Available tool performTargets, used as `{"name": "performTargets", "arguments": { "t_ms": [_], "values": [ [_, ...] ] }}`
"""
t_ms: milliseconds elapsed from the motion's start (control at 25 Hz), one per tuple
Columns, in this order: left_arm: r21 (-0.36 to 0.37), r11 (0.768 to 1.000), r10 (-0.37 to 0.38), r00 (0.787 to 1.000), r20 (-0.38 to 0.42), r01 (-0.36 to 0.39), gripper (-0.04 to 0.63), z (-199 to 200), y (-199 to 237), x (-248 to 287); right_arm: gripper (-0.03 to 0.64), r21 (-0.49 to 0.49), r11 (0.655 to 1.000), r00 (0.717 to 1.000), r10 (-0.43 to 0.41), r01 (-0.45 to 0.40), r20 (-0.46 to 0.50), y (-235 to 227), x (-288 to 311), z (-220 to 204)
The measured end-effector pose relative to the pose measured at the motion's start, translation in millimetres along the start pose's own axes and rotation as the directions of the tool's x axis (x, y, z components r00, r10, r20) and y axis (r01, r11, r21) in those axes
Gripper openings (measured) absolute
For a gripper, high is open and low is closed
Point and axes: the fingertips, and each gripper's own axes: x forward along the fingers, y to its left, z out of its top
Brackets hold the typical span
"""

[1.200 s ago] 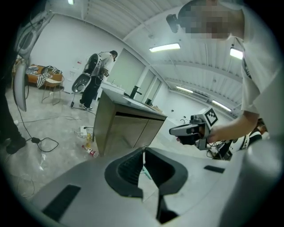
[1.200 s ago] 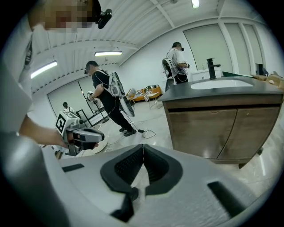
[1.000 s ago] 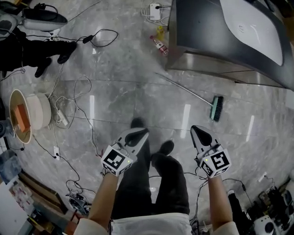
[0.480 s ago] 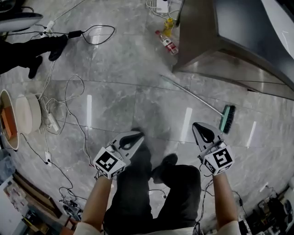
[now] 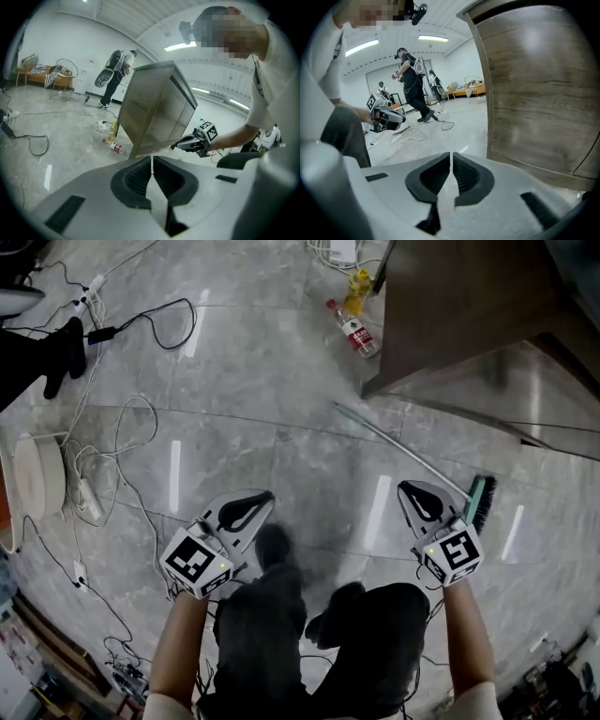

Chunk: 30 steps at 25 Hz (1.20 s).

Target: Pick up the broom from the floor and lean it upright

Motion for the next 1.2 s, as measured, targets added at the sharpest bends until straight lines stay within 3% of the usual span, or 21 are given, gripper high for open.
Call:
{"name": "performTargets", "arguments": {
  "t_ms": [280,480,1200],
  "values": [
    [0.079,0.994,-0.081,0.997,-0.009,0.082,0.014,-43.2,7.2,38.2,0.042,-0.052,0.998,1.0,0.025,-0.026,-0.019,-20.3,42.1,-44.3],
    [0.082,0.989,-0.123,0.992,0.007,0.123,0.014,-67.9,13.8,56.6,0.061,-0.1,0.994,0.997,0.043,-0.049,-0.058,-40.0,69.6,-79.1],
    [0.052,0.984,-0.169,0.986,-0.015,0.169,0.014,-141.1,16.6,92.4,0.124,-0.124,0.991,0.979,0.018,-0.044,-0.203,-111.8,154.3,-203.6]
  ]
}}
